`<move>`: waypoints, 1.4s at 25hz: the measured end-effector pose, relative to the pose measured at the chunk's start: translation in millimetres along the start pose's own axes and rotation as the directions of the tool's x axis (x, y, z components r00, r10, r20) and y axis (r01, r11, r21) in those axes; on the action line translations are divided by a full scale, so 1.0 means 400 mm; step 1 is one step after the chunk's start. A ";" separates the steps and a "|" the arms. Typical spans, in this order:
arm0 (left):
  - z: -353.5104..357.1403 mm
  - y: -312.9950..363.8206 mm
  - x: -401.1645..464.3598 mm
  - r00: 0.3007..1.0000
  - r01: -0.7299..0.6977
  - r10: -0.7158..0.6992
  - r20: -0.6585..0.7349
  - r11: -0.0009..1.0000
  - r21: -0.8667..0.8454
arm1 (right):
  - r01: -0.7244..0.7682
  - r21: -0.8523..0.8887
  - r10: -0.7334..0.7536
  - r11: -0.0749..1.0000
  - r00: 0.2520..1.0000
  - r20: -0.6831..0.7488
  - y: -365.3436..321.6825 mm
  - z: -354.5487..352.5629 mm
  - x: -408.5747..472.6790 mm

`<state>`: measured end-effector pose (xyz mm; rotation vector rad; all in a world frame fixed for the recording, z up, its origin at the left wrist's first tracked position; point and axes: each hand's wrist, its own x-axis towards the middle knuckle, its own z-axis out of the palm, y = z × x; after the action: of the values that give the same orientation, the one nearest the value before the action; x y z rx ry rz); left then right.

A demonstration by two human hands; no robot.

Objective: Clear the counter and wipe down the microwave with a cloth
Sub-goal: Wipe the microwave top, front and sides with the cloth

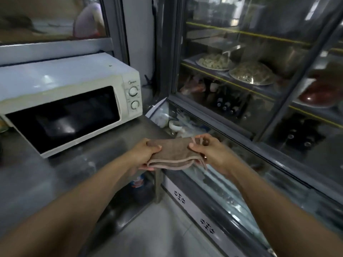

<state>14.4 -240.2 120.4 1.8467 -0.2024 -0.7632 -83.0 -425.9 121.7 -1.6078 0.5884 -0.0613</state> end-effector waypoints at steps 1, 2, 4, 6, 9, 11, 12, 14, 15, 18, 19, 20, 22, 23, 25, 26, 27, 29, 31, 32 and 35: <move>0.009 -0.011 0.011 0.999 0.045 -0.046 -0.029 0.998 -0.035 | -0.029 -0.040 0.033 0.999 0.995 0.098 0.010 -0.022 0.034; 0.019 -0.025 0.021 0.995 0.079 -0.083 -0.061 0.995 -0.053 | -0.044 -0.086 0.058 0.995 0.983 0.174 0.021 -0.038 0.064; 0.049 -0.059 0.030 0.985 0.104 -0.107 -0.138 0.994 -0.034 | -0.048 -0.154 0.093 0.987 0.949 0.303 0.046 -0.054 0.113; 0.082 -0.102 0.033 0.956 0.116 -0.117 -0.268 0.993 -0.017 | -0.006 -0.236 0.098 0.972 0.920 0.380 0.083 -0.055 0.157; 0.107 -0.186 0.041 0.868 0.198 -0.216 -0.448 0.976 -0.087 | 0.154 -0.370 0.018 0.916 0.906 0.422 0.154 -0.030 0.218; 0.116 -0.240 0.040 0.843 0.239 -0.281 -0.459 0.960 -0.148 | 0.254 -0.441 -0.026 0.861 0.887 0.460 0.207 -0.005 0.244; 0.122 -0.264 0.039 0.833 0.255 -0.302 -0.464 0.953 -0.162 | 0.300 -0.474 -0.045 0.828 0.877 0.478 0.236 0.006 0.254; 0.136 -0.313 0.038 0.806 0.306 -0.355 -0.473 0.935 -0.181 | 0.360 -0.539 -0.050 0.761 0.862 0.505 0.299 0.031 0.272; 0.143 -0.339 0.040 0.800 0.328 -0.374 -0.469 0.927 -0.180 | 0.362 -0.556 -0.036 0.748 0.859 0.511 0.331 0.044 0.279; 0.154 -0.423 0.060 0.795 0.394 -0.410 -0.448 0.909 -0.132 | 0.306 -0.566 0.024 0.765 0.865 0.501 0.432 0.087 0.305; 0.156 -0.448 0.067 0.796 0.402 -0.413 -0.443 0.907 -0.123 | 0.292 -0.577 0.044 0.763 0.867 0.496 0.461 0.097 0.310; 0.157 -0.473 0.077 0.801 0.400 -0.406 -0.441 0.910 -0.110 | 0.277 -0.583 0.063 0.764 0.868 0.493 0.489 0.106 0.317; 0.159 -0.527 0.105 0.809 0.401 -0.396 -0.434 0.912 -0.086 | 0.241 -0.593 0.101 0.768 0.869 0.484 0.549 0.127 0.340; 0.161 -0.552 0.119 0.808 0.409 -0.401 -0.431 0.909 -0.078 | 0.232 -0.603 0.113 0.763 0.871 0.478 0.579 0.135 0.351; 0.170 -0.602 0.153 0.801 0.429 -0.421 -0.425 0.900 -0.083 | 0.224 -0.612 0.123 0.758 0.873 0.472 0.640 0.150 0.378; 0.177 -0.628 0.173 0.796 0.433 -0.428 -0.427 0.897 -0.092 | 0.220 -0.613 0.126 0.759 0.873 0.471 0.671 0.157 0.396; 0.184 -0.652 0.193 0.792 0.434 -0.433 -0.431 0.895 -0.101 | 0.217 -0.617 0.129 0.757 0.875 0.467 0.700 0.163 0.415; 0.202 -0.709 0.236 0.781 0.433 -0.435 -0.448 0.894 -0.115 | 0.222 -0.632 0.143 0.742 0.869 0.474 0.761 0.178 0.457; 0.218 -0.785 0.288 0.761 0.444 -0.453 -0.465 0.886 -0.136 | 0.235 -0.654 0.167 0.719 0.855 0.491 0.832 0.200 0.506; 0.225 -0.828 0.316 0.750 0.447 -0.466 -0.470 0.880 -0.159 | 0.239 -0.659 0.175 0.713 0.849 0.498 0.871 0.213 0.533; 0.245 -0.956 0.402 0.728 0.454 -0.485 -0.484 0.870 -0.190 | 0.244 -0.649 0.173 0.721 0.843 0.509 0.984 0.252 0.602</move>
<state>0.9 -236.3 -305.4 1.9977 0.6654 -0.5596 32.2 -433.5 -336.1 -2.2511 0.1077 0.6566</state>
